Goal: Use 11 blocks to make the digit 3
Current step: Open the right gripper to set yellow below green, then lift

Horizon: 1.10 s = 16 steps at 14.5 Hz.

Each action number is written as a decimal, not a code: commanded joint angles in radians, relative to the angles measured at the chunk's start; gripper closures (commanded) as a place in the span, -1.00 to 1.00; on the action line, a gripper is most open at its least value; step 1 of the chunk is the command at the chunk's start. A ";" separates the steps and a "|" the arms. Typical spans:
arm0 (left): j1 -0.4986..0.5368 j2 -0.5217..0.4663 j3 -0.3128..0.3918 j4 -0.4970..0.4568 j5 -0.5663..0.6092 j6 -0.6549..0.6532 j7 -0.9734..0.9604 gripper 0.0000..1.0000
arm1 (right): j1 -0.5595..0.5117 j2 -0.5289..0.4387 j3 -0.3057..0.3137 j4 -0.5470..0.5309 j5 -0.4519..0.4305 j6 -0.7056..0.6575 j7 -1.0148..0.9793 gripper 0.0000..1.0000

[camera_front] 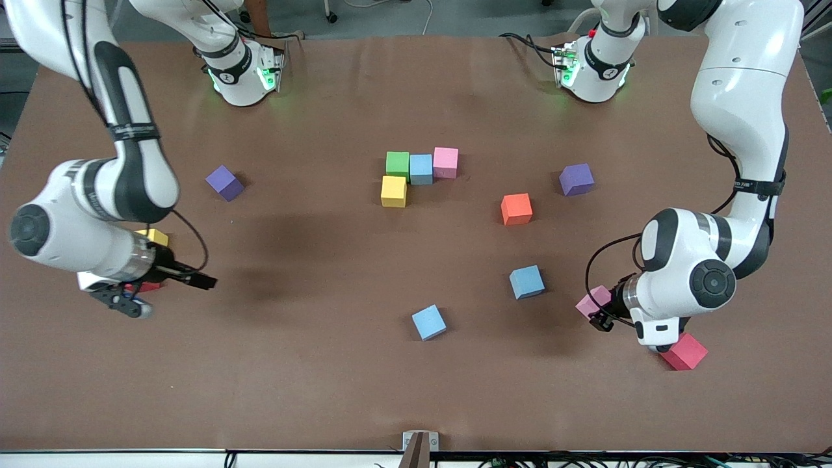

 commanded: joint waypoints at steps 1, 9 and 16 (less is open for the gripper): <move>-0.004 -0.006 0.003 0.001 -0.010 0.003 -0.008 0.40 | -0.031 -0.002 0.024 -0.025 -0.103 0.003 -0.041 -1.00; -0.004 -0.006 0.003 0.001 -0.010 0.003 -0.008 0.40 | -0.200 0.062 0.026 -0.019 -0.257 0.051 -0.483 -1.00; -0.003 -0.006 0.003 0.001 -0.010 0.001 -0.006 0.40 | -0.253 0.143 0.026 -0.014 -0.251 0.126 -0.703 -1.00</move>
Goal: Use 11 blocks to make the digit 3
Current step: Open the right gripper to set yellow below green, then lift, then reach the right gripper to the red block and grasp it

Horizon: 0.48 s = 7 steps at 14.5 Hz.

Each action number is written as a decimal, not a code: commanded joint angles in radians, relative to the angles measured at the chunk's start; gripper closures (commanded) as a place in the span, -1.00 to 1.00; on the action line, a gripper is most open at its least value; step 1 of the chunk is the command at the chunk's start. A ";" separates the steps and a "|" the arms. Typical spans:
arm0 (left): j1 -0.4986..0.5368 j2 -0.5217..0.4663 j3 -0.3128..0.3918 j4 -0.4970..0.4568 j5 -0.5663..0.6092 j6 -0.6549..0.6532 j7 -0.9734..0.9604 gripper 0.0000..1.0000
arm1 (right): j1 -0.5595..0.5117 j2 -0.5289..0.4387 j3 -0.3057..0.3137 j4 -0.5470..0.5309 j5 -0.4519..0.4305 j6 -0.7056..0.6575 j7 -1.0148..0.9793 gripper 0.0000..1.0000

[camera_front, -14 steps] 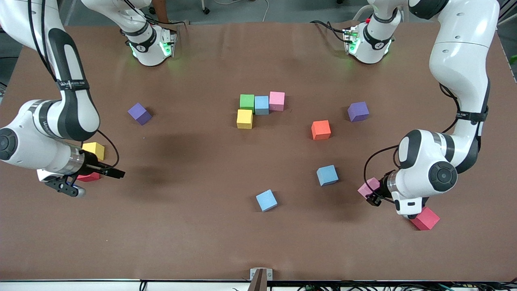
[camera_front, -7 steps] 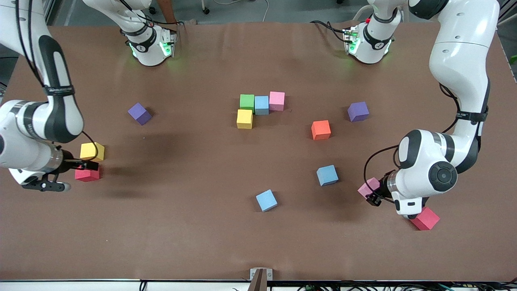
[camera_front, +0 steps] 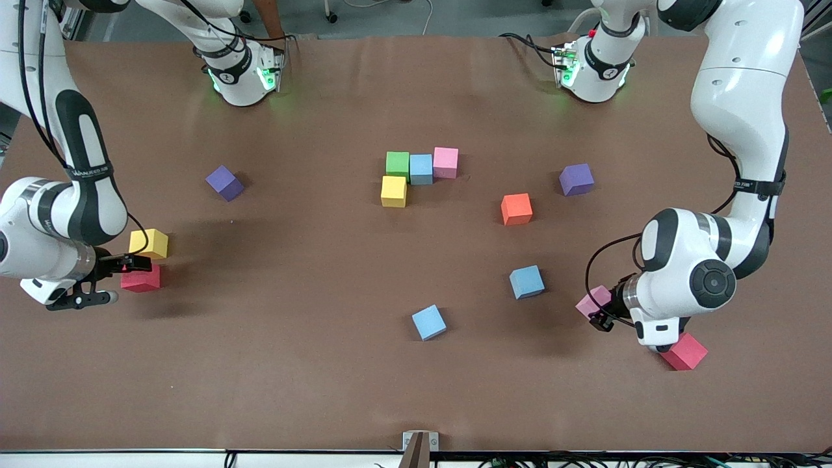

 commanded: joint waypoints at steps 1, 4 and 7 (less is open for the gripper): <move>-0.004 -0.006 0.003 0.001 -0.010 0.001 -0.008 0.40 | -0.031 0.012 0.021 0.005 -0.011 0.057 -0.098 -1.00; -0.004 -0.006 0.003 0.001 -0.013 0.001 -0.011 0.40 | -0.050 0.038 0.023 0.007 -0.011 0.083 -0.156 -1.00; -0.006 -0.002 0.003 0.002 -0.013 0.004 -0.043 0.40 | -0.050 0.040 0.023 0.008 -0.009 0.083 -0.156 -1.00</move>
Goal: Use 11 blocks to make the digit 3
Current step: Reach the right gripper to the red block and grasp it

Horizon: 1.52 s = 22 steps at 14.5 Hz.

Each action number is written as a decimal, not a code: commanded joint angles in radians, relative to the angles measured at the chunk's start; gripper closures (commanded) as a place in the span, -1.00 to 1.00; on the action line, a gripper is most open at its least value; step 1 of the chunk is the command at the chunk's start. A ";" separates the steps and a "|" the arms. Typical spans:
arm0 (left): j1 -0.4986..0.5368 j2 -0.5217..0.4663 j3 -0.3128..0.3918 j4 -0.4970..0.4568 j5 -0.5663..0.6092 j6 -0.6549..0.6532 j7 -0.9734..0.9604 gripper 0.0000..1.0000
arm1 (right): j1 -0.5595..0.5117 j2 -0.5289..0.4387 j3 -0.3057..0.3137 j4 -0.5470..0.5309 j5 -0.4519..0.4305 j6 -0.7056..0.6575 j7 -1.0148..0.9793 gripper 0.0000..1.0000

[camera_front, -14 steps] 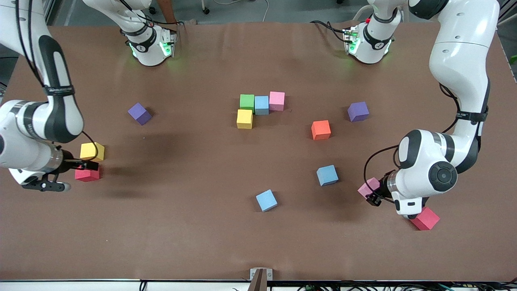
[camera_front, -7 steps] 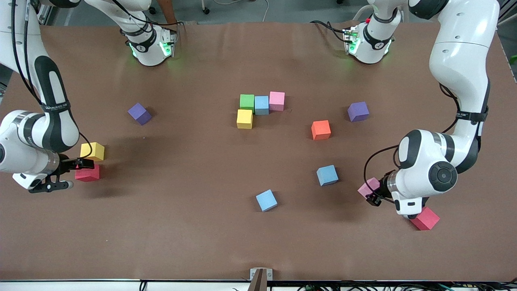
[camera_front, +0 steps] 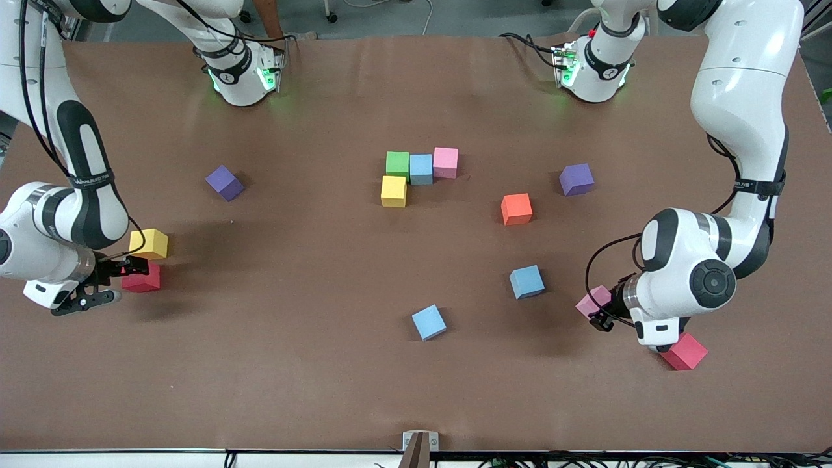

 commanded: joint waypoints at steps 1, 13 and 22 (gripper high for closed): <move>-0.006 -0.002 0.003 0.002 -0.013 0.013 -0.040 0.40 | -0.022 0.004 0.023 0.006 -0.006 0.002 -0.011 -1.00; -0.004 0.000 0.003 0.001 -0.010 0.020 -0.037 0.40 | -0.027 0.060 0.023 0.009 -0.011 0.042 -0.026 -0.73; -0.004 -0.002 0.001 0.001 -0.010 0.020 -0.039 0.40 | 0.008 0.038 0.030 0.079 0.014 -0.105 -0.026 0.22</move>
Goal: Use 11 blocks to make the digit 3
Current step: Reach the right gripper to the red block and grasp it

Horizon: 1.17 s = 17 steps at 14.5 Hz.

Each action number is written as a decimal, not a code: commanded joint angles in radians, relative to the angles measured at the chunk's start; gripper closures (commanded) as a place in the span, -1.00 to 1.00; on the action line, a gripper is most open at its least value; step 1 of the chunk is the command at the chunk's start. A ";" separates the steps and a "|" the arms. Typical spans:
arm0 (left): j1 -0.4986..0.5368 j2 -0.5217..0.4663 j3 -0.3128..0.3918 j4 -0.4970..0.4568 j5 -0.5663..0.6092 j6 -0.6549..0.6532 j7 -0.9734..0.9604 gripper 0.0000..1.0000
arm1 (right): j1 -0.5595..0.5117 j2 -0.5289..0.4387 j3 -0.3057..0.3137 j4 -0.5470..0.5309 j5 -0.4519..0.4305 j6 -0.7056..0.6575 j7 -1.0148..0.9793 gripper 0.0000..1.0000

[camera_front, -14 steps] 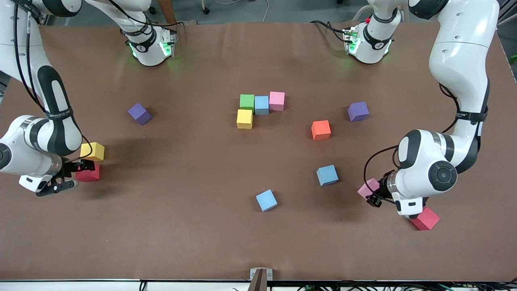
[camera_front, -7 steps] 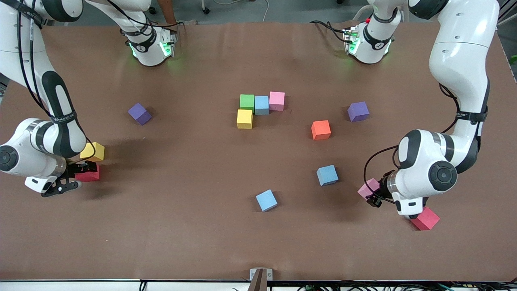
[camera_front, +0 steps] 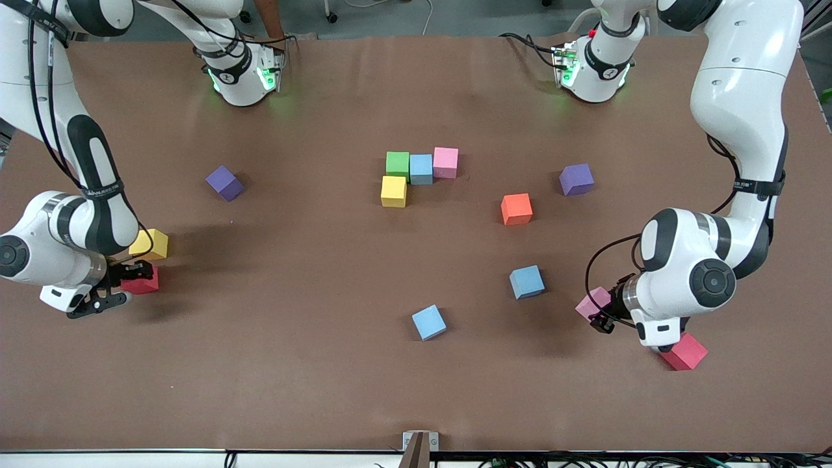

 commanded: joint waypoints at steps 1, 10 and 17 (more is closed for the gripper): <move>-0.003 -0.002 0.001 0.001 -0.011 0.007 -0.007 0.40 | 0.036 -0.027 0.018 0.067 0.046 -0.134 0.007 0.22; -0.003 -0.002 0.001 0.001 -0.027 0.007 -0.125 0.40 | 0.432 -0.082 0.018 0.087 0.127 -0.174 0.439 0.22; -0.003 -0.002 0.001 0.002 -0.027 0.007 -0.183 0.40 | 0.737 -0.085 0.016 0.076 0.279 -0.143 0.787 0.22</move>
